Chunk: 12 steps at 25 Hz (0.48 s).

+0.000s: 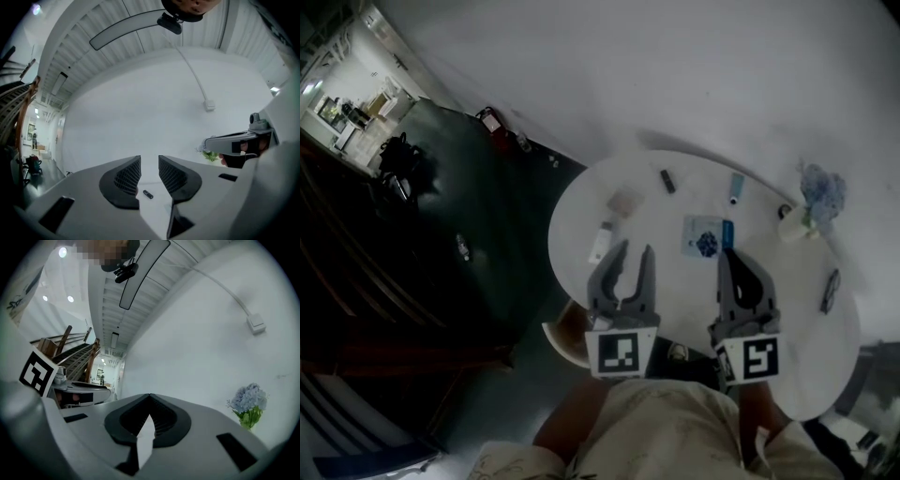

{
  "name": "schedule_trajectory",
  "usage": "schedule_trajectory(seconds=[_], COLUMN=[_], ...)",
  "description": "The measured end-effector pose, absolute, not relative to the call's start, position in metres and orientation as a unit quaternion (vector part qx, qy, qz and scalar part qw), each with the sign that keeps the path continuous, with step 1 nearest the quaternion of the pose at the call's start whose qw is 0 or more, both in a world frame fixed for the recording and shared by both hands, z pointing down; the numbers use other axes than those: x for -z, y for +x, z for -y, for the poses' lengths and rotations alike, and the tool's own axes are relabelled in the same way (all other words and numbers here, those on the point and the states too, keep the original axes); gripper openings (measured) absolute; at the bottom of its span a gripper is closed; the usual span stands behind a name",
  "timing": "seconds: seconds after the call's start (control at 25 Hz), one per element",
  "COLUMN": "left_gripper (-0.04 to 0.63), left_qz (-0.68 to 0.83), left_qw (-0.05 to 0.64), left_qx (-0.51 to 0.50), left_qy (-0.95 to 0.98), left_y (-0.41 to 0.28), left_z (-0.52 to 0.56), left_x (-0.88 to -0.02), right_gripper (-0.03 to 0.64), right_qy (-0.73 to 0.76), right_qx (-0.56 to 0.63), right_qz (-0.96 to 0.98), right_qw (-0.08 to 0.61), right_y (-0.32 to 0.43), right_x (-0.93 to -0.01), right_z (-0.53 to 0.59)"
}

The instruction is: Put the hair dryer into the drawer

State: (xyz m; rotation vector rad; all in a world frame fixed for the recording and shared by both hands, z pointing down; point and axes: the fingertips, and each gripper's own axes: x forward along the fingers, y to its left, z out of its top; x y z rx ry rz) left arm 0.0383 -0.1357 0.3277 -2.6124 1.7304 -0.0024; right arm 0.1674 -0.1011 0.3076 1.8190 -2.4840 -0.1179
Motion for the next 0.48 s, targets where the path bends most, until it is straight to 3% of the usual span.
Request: schedule_trajectory(seconds=[0.24, 0.48], left_gripper=[0.003, 0.002], left_qz=[-0.546, -0.539], left_qw=[-0.001, 0.001], left_qx=[-0.002, -0.001], left_qy=[-0.838, -0.842], left_y=[0.049, 0.057], left_z=[0.139, 0.138], left_x=[-0.33, -0.33], right_gripper=[0.005, 0.003], right_qy=[0.602, 0.606], right_qx=[0.04, 0.044], right_qz=[0.796, 0.794], right_qw=[0.033, 0.041], right_y=[0.176, 0.177], right_x=[-0.307, -0.308], right_z=[0.1, 0.1])
